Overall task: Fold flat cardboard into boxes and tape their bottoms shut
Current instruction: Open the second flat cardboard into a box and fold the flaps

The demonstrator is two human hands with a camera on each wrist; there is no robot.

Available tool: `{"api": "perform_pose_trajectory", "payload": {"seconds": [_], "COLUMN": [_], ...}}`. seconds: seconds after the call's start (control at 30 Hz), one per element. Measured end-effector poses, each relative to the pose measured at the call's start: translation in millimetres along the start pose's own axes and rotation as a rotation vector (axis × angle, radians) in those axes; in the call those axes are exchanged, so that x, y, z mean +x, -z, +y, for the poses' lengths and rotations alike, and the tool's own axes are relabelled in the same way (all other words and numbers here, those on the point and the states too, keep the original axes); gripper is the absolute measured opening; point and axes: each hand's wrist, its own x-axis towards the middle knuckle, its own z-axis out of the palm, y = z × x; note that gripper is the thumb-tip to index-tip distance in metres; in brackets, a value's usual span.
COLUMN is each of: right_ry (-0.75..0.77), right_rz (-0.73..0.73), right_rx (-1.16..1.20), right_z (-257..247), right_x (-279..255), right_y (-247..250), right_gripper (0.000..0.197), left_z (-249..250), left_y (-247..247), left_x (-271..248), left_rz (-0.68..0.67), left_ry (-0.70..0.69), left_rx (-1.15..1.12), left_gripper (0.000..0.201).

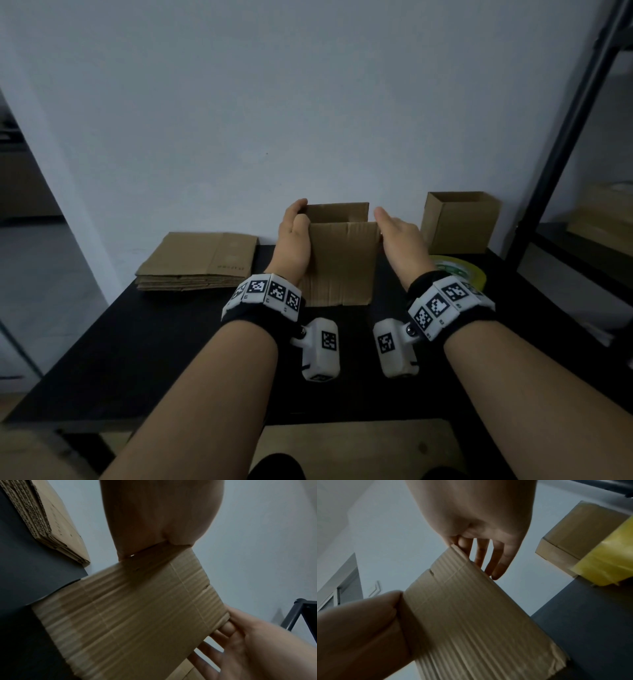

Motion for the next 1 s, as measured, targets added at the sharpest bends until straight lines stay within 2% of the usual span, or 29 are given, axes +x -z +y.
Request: {"api": "perform_pose_trajectory", "payload": {"seconds": [0.23, 0.37, 0.5, 0.6, 0.67, 0.8, 1.0], "right_ry": [-0.011, 0.051, 0.035, 0.026, 0.021, 0.01, -0.002], "right_rz": [0.035, 0.053, 0.055, 0.045, 0.041, 0.043, 0.041], "right_rx": [0.041, 0.02, 0.024, 0.01, 0.009, 0.009, 0.013], "right_z": [8.8, 12.6, 11.2, 8.9, 8.7, 7.3, 6.7], "right_x": [-3.6, -4.6, -5.4, -6.1, -5.8, -6.0, -5.5], "right_y": [-6.7, -7.0, -7.5, -8.4, -9.1, -8.8, -8.7], "right_gripper": [0.065, 0.058, 0.057, 0.054, 0.054, 0.053, 0.048], "left_z": [-1.9, -2.0, 1.9, 0.6, -4.2, -10.4, -12.0], "left_y": [-0.1, -0.3, 4.8, 13.1, 19.8, 25.6, 27.5], "left_x": [0.1, -2.4, -7.9, -16.1, -22.2, -29.5, -27.7], "left_rz": [-0.005, -0.003, -0.004, 0.077, 0.141, 0.148, 0.139], "left_ry": [-0.01, -0.026, -0.066, -0.057, -0.08, -0.171, -0.185], "left_rx": [0.015, 0.021, 0.044, 0.006, 0.058, 0.234, 0.264], "left_gripper": [0.046, 0.045, 0.054, 0.068, 0.073, 0.06, 0.053]}}
